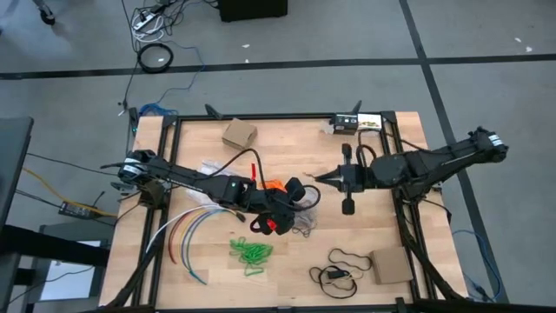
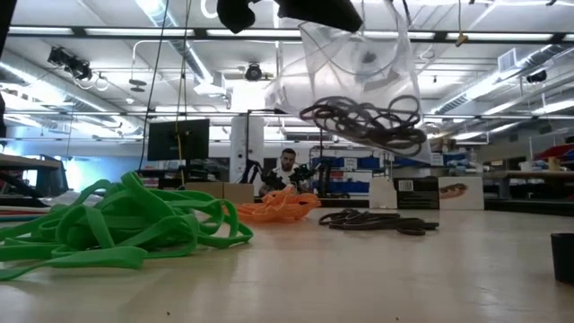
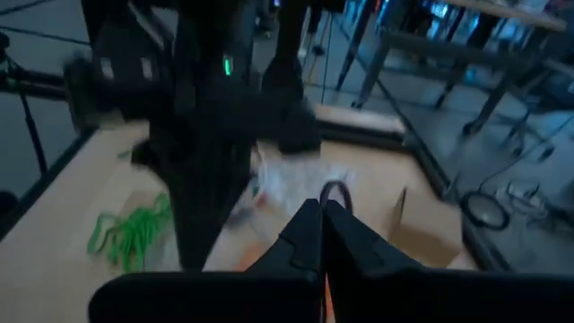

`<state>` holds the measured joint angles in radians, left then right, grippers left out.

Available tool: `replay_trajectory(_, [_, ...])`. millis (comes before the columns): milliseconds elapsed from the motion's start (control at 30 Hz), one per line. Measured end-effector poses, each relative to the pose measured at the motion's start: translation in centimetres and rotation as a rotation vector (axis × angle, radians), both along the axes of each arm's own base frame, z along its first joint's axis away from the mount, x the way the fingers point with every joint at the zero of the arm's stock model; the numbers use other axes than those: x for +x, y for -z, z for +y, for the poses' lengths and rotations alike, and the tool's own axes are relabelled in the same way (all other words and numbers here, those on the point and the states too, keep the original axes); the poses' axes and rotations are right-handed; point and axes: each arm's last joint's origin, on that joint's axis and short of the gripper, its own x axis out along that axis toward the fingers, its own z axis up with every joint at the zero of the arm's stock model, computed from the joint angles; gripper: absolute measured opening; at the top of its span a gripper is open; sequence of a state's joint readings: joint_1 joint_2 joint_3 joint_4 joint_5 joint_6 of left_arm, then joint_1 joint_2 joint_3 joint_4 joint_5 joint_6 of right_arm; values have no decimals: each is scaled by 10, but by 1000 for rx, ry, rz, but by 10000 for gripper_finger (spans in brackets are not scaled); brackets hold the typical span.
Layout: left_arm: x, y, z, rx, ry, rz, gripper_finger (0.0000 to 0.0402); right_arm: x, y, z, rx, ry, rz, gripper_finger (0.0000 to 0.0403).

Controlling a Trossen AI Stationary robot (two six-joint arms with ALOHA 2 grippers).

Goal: Sort rubber bands
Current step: Put the purple rubber band into the transparent zip bag

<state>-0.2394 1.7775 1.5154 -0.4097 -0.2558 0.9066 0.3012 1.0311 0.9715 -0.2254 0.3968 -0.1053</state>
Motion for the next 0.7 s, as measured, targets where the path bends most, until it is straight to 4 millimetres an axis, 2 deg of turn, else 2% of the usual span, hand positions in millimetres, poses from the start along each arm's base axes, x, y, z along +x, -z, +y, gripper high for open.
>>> replay_trajectory(233, [4, 1, 3, 1, -6, -19, 0, 15, -20, 4, -43, -21, -15, 0])
replay_trajectory(467, [7, 3, 4, 64, -21, -31, 0, 31, -9, 11, -12, -57, 45, 0])
replay_trajectory(700, [7, 4, 5, 79, -28, -28, 0, 33, -6, 12, 45, -50, 63, 0])
